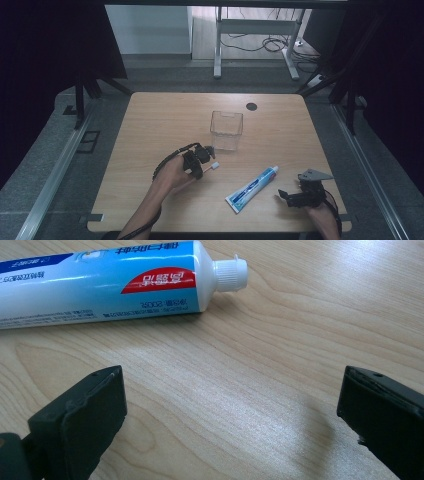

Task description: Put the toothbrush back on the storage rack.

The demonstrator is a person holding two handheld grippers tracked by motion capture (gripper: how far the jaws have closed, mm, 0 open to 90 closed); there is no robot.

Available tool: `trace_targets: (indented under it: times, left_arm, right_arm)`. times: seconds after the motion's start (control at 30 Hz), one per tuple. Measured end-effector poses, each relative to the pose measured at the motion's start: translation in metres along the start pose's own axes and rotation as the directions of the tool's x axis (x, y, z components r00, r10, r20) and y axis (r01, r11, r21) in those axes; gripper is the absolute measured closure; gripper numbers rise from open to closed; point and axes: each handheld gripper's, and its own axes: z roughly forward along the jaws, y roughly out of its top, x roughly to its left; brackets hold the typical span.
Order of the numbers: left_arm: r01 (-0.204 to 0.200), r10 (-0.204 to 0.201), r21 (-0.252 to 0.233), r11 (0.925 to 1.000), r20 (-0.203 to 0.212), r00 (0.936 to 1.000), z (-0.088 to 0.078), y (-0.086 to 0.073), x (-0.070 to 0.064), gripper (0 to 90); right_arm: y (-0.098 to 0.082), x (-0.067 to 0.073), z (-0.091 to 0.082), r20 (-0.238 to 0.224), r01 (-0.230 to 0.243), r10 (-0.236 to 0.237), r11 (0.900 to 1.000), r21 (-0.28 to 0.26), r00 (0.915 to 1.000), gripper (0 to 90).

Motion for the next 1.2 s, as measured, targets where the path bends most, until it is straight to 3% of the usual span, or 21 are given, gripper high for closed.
trace_targets:
  times: [0.17,0.73,1.2]
  left_arm:
    - [0.003,-0.003,0.004,1.0000,-0.009,1.0000,-0.001,0.003,-0.001,83.9]
    - [-0.011,0.011,-0.055,0.9984,-0.001,0.9999,-0.018,0.002,0.000,84.0]
    - [-0.001,0.002,-0.141,0.9900,0.003,1.0000,-0.043,0.004,0.003,84.1]
  right_arm:
    - [0.000,0.000,0.000,0.000,-0.001,0.001,1.000,0.002,1.0000,0.0]
    - [-0.001,0.000,0.002,-0.006,-0.004,0.004,1.000,0.015,1.0000,0.0]
    - [-0.001,0.000,0.002,-0.011,-0.003,0.003,1.000,0.013,0.9999,0.0]
